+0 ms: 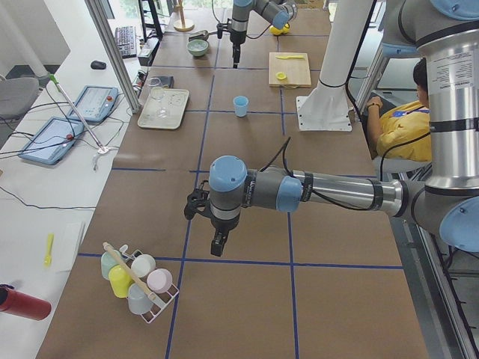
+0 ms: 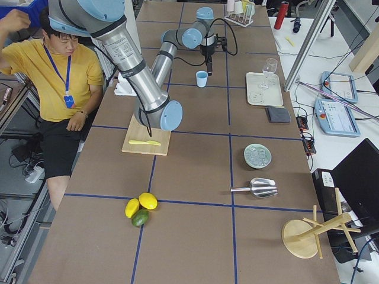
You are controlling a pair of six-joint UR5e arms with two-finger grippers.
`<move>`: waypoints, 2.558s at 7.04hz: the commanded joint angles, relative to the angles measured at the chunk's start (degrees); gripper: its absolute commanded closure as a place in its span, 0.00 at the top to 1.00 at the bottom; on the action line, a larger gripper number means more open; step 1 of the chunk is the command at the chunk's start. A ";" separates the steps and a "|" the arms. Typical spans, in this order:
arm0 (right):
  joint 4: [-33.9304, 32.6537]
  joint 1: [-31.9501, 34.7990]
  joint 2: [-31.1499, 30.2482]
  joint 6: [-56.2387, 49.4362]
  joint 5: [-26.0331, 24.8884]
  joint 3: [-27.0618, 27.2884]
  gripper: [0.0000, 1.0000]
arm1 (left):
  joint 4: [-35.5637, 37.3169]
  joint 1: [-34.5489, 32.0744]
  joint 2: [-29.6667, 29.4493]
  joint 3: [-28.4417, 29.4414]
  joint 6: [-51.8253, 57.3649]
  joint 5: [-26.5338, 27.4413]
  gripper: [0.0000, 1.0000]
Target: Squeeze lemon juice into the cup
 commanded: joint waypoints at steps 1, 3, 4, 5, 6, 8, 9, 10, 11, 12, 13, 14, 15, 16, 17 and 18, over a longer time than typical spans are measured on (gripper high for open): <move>0.11 13.01 -8.84 -23.74 9.15 0.71 1.00 | -0.82 0.12 -1.74 -0.99 0.06 1.34 1.00; -0.15 24.71 -19.13 -42.36 14.45 0.36 1.00 | -10.50 0.12 -2.00 -0.47 0.15 0.98 1.00; 0.46 28.59 -25.27 -42.95 14.55 0.53 1.00 | -21.37 0.03 -2.44 0.23 -0.37 0.89 1.00; 0.55 31.15 -31.25 -43.83 14.21 0.53 1.00 | -27.30 0.03 -1.92 0.24 -0.29 -1.54 1.00; 0.55 33.61 -36.27 -49.67 13.94 -0.08 1.00 | -32.76 0.21 -2.70 1.11 -1.07 -4.26 1.00; 0.46 42.47 -41.04 -61.99 15.69 -1.05 1.00 | -37.44 1.34 -4.73 3.23 -16.05 -8.24 1.00; 0.46 44.95 -44.02 -64.12 17.70 -1.14 1.00 | -38.34 6.83 -4.99 3.06 -23.07 -6.51 1.00; 0.46 47.24 -45.44 -67.19 17.81 -1.23 1.00 | -43.40 12.98 -5.08 2.79 -25.23 0.30 1.00; 0.46 48.22 -46.59 -68.17 17.81 -1.23 1.00 | -43.53 19.13 -5.69 3.75 -27.51 1.24 1.00; 0.46 48.40 -46.77 -68.27 17.81 -1.40 1.00 | -43.45 23.28 -5.78 4.19 -35.28 7.34 1.00; 0.55 48.49 -46.78 -68.36 17.89 -1.84 1.00 | -43.36 26.11 -5.70 4.28 -37.27 11.75 1.00; 0.55 48.49 -46.78 -68.62 17.81 -1.84 1.00 | -43.36 27.27 -5.70 4.89 -41.12 12.57 1.00; 0.55 48.49 -46.86 -68.71 17.81 -1.84 1.00 | -43.36 31.19 -5.78 5.16 -49.77 14.41 0.89; 0.55 48.58 -46.95 -68.71 17.81 -1.84 1.00 | -43.45 35.06 -7.00 6.03 -55.43 18.43 0.82; 0.55 48.67 -47.13 -68.71 17.81 -1.84 1.00 | -43.71 38.41 -9.19 8.74 -59.84 20.21 0.78; 0.55 48.84 -47.22 -68.80 17.81 -1.84 1.00 | -43.71 40.61 -10.86 10.59 -62.06 21.88 0.75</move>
